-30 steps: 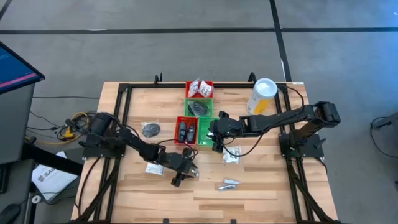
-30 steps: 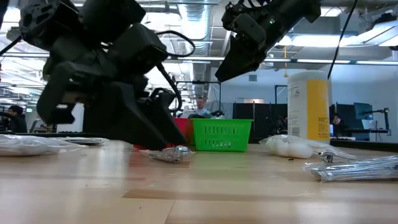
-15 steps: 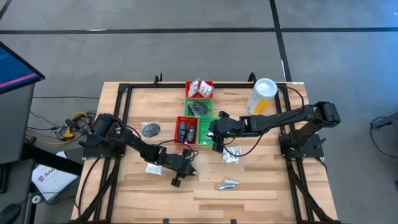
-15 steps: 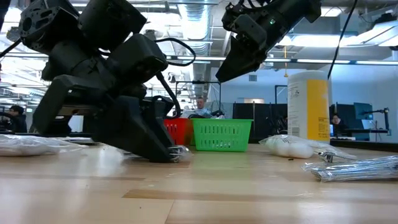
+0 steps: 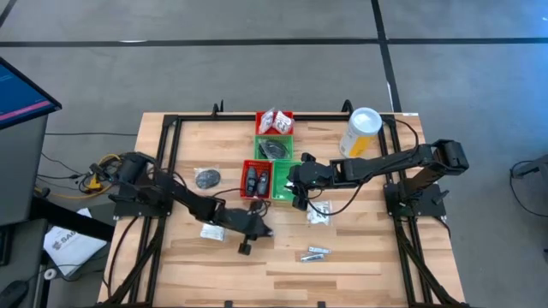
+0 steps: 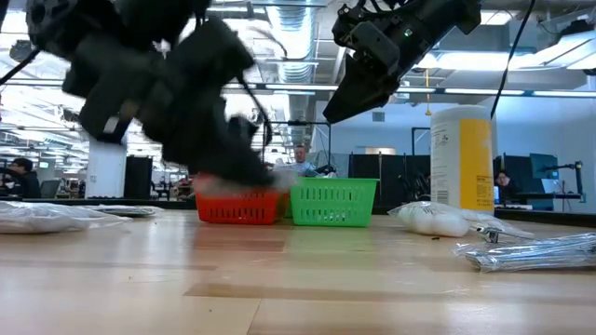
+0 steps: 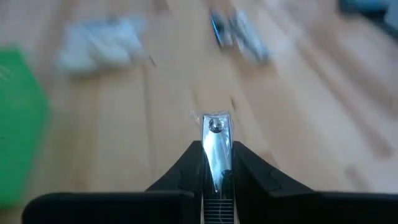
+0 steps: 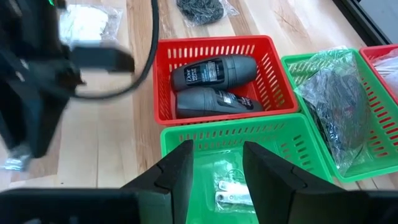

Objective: Pick & Place Travel size toiletries
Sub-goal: Put the silver nail cutter into the bottom green bin

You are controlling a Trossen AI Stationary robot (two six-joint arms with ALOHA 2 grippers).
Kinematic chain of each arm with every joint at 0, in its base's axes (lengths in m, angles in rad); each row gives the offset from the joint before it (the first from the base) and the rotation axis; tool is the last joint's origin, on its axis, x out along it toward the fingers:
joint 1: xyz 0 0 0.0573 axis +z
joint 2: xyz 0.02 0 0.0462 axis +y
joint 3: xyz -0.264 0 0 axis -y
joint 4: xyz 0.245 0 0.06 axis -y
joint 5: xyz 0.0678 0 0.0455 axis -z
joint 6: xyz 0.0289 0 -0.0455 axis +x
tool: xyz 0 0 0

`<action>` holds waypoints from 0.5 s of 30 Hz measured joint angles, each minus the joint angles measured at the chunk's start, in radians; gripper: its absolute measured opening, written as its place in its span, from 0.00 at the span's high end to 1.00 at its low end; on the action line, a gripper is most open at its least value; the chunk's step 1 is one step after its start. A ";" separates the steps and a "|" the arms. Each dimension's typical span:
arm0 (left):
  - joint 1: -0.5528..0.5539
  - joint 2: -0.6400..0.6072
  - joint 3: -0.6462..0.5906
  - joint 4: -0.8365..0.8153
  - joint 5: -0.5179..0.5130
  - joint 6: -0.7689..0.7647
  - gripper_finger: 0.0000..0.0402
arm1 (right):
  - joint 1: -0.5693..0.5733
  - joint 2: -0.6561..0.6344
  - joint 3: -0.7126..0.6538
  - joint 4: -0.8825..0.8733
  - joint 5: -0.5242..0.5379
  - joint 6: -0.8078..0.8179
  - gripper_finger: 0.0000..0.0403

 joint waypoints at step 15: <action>0.049 -0.318 0.001 -0.108 -0.230 0.007 0.88 | 0.047 0.000 0.000 0.102 -0.001 -0.039 0.68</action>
